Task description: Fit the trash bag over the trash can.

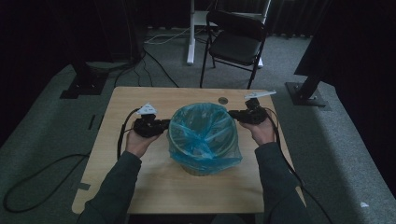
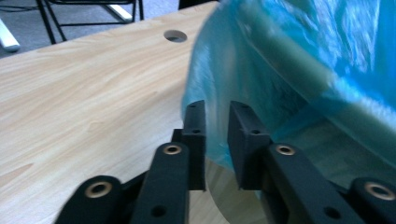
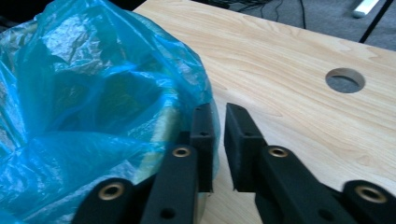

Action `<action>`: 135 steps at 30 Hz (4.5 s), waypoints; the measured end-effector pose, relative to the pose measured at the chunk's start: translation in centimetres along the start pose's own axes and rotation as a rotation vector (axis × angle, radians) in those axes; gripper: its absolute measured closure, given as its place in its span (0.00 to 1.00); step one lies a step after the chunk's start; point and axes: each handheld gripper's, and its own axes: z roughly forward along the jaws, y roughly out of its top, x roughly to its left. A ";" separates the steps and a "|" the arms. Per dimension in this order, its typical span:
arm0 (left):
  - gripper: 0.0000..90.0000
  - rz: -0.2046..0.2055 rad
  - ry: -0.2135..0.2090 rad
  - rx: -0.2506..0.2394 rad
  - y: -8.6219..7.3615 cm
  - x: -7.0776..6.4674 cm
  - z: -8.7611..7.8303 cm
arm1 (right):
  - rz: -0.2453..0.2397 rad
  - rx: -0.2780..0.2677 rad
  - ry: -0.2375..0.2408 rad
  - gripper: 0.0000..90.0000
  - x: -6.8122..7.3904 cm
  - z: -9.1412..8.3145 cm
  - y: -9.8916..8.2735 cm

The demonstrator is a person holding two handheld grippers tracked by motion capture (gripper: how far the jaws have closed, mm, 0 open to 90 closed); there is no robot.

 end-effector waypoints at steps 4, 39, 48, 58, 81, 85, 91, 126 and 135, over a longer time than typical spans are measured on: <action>0.77 -0.018 0.017 -0.016 0.5 0.5 -0.7 | -0.001 -0.015 -0.021 0.82 0.0 -0.5 -0.1; 0.71 0.134 -0.072 -0.095 7.1 -4.0 -1.8 | -0.061 -0.123 -0.070 0.66 1.9 -4.5 -2.4; 0.73 0.207 -0.125 -0.058 8.5 -6.3 -0.1 | -0.068 -0.116 -0.049 0.66 2.1 -4.5 -2.7; 0.73 0.270 -0.155 -0.013 9.5 -8.3 1.7 | -0.068 -0.118 -0.024 0.72 2.1 -4.5 -2.9; 0.71 0.432 -0.106 0.186 10.5 -11.5 6.1 | -0.056 -0.127 -0.007 0.72 1.8 -4.4 -3.5; 0.70 0.445 -0.097 0.218 10.6 -11.7 6.9 | -0.053 -0.123 -0.005 0.71 1.8 -4.4 -3.6; 0.71 0.466 -0.060 0.259 10.6 -11.8 7.6 | -0.058 -0.119 -0.004 0.71 1.7 -4.4 -3.7; 0.67 0.565 -0.067 0.521 9.7 -12.6 10.8 | -0.061 -0.123 -0.006 0.71 1.9 -4.5 -3.8; 0.67 0.625 -0.167 0.530 9.2 -13.6 10.8 | -0.065 -0.121 -0.004 0.71 1.9 -4.6 -3.8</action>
